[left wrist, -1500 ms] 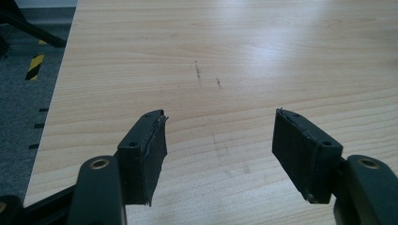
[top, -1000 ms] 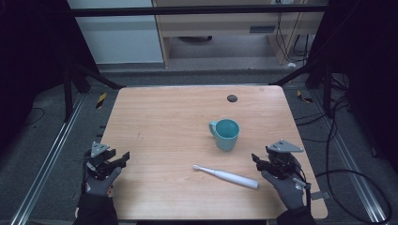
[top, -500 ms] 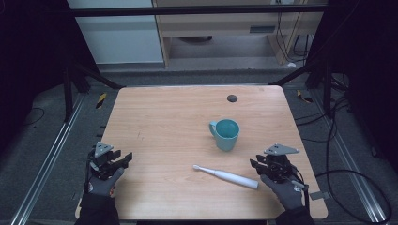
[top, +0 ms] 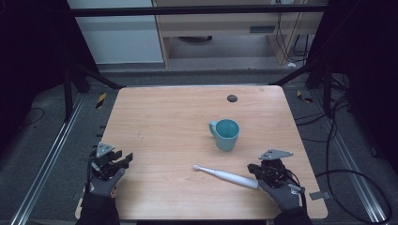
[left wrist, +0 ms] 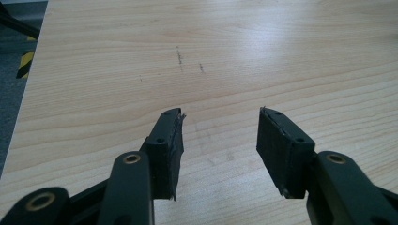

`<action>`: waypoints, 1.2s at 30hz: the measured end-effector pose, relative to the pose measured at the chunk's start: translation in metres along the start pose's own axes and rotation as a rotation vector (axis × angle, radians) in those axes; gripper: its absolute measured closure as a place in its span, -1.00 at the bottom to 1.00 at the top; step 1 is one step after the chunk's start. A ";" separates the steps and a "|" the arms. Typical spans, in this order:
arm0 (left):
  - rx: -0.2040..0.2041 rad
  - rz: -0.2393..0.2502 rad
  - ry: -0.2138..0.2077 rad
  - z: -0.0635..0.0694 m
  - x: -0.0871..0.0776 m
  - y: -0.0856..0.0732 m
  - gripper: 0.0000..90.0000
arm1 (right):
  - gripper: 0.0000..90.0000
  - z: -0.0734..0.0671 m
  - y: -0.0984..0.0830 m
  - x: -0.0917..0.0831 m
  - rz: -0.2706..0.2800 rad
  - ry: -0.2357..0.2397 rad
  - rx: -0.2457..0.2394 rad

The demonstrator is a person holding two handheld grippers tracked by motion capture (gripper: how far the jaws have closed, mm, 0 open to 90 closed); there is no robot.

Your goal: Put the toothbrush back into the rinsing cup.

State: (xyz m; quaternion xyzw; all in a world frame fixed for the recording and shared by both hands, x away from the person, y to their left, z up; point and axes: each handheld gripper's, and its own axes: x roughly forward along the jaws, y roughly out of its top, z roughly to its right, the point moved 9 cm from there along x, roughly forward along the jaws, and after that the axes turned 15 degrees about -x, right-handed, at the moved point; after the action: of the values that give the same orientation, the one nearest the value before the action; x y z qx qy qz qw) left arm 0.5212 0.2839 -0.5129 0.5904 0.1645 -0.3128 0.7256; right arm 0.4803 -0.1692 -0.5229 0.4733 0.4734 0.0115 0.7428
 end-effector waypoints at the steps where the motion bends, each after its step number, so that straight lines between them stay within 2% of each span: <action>1: 0.001 0.000 -0.001 0.000 0.000 0.000 0.12 | 0.96 -0.001 -0.001 0.002 -0.006 0.007 -0.004; 16: 0.023 -0.008 0.001 0.003 0.002 -0.003 0.12 | 1.00 -0.008 -0.013 0.010 -0.072 0.051 -0.022; 19: 0.023 -0.009 0.001 0.003 0.002 -0.003 0.12 | 1.00 -0.011 -0.012 0.010 -0.066 0.069 -0.026; 36: 0.026 -0.014 -0.005 0.004 0.002 -0.004 0.12 | 1.00 -0.021 -0.014 0.011 -0.089 0.096 -0.038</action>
State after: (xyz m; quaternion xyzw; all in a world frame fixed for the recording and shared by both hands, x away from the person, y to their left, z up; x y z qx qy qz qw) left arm 0.5200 0.2796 -0.5159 0.5980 0.1629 -0.3214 0.7160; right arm 0.4651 -0.1575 -0.5429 0.4364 0.5289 0.0102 0.7278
